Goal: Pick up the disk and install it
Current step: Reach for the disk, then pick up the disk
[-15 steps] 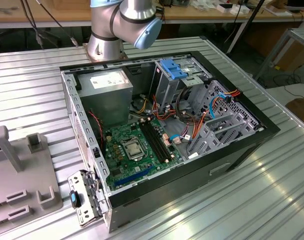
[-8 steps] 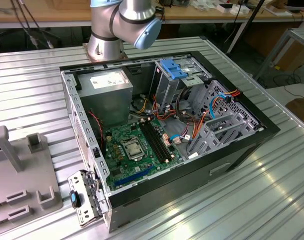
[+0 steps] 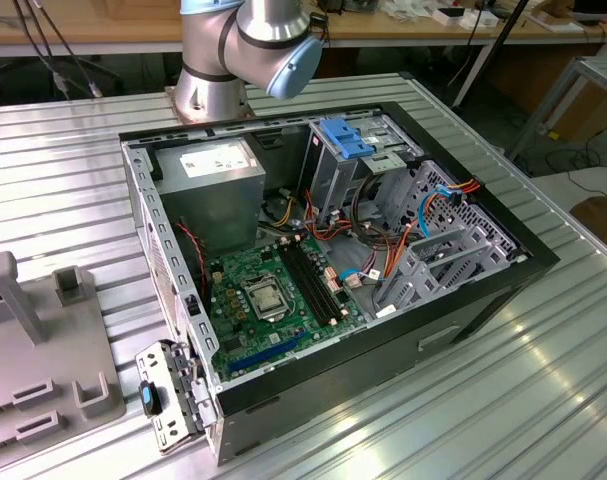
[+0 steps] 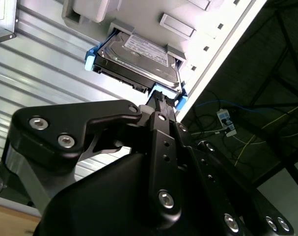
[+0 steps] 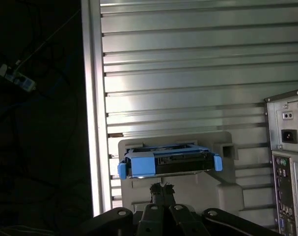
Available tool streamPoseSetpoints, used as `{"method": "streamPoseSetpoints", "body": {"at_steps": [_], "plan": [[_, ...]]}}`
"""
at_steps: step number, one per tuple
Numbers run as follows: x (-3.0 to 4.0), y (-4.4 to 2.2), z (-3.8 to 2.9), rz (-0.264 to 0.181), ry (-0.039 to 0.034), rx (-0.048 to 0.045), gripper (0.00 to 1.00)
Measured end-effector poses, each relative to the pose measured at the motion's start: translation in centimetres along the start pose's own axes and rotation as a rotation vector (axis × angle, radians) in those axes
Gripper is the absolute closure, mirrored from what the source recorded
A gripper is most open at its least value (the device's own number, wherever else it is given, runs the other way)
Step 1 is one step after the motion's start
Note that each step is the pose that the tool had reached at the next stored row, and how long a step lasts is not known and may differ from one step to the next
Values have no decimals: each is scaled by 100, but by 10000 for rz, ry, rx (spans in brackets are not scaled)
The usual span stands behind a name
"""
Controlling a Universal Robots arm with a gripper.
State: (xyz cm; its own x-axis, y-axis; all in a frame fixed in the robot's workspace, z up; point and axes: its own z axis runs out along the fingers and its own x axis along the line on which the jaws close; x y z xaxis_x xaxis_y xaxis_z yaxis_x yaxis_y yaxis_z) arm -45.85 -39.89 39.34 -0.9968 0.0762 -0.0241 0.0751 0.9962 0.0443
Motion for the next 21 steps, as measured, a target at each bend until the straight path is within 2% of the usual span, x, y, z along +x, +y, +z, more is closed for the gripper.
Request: {"method": "streamPoseSetpoints", "body": {"at_steps": [14, 17, 21], "plan": [[6, 0, -1, -104, 6, -2, 89], [6, 0, 0, -873, 39, -21, 89], [6, 0, 0, -1580, 70, -38, 89]]}}
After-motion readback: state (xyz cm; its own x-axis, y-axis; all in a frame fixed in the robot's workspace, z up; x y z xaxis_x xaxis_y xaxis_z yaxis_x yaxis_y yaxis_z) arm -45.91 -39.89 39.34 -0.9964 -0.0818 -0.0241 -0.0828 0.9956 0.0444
